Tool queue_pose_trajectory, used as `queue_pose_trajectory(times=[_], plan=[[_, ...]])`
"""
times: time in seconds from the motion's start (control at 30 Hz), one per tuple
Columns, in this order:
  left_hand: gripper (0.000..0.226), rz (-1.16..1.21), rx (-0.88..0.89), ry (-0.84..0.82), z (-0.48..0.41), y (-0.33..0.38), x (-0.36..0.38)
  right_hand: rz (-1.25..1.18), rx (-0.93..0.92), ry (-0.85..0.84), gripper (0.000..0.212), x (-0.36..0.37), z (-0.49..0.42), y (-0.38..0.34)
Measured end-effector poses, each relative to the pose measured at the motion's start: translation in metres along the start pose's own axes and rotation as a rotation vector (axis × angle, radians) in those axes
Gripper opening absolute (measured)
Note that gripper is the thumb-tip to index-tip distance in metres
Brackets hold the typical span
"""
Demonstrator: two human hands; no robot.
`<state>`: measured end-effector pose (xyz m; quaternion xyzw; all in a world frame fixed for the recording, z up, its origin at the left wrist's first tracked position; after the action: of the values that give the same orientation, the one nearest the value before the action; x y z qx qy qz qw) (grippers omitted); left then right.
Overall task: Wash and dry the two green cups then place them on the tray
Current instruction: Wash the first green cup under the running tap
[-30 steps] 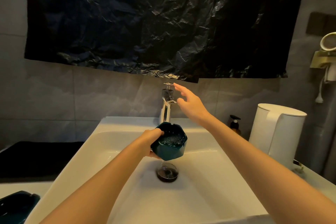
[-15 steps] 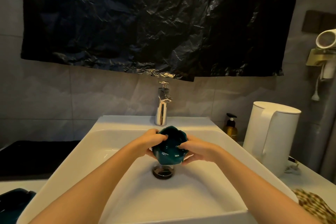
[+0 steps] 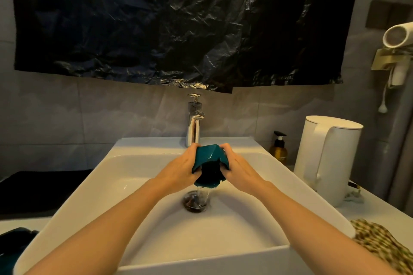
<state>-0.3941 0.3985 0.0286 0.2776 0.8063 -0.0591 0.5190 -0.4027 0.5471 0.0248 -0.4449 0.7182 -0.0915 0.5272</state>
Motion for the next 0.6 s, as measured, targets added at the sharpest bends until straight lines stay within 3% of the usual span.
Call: queue_pose_trajectory(times=[0.2,0.3,0.47,0.6], plan=[[0.062,-0.205,0.243,0.287,0.009,0.007,-0.023,0.154,-0.177,0.144,0.05,-0.012,0.005,-0.017],[0.066,-0.24,0.322,0.349,0.011,0.008,-0.026,0.185,-0.247,0.176,0.057,-0.014,0.007,-0.022],[0.064,-0.195,0.256,0.371,0.008,0.011,-0.029,0.133,-0.231,0.223,0.055,-0.02,0.004,-0.024],[0.062,-0.169,0.09,0.239,0.004,0.009,-0.022,0.108,-0.185,0.217,0.046,-0.023,0.003,-0.025]])
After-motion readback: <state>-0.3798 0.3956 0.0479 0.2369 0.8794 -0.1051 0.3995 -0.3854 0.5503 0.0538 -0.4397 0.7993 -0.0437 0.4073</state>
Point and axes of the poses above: each hand's wrist, its own z-axis away from the middle knuckle, its own x-axis out of the palm, y = z × x, the point moved 6 cm from there along -z, towards the middle knuckle, and after that the axes turned 13 degrees about -z, right-handed, at the moved point
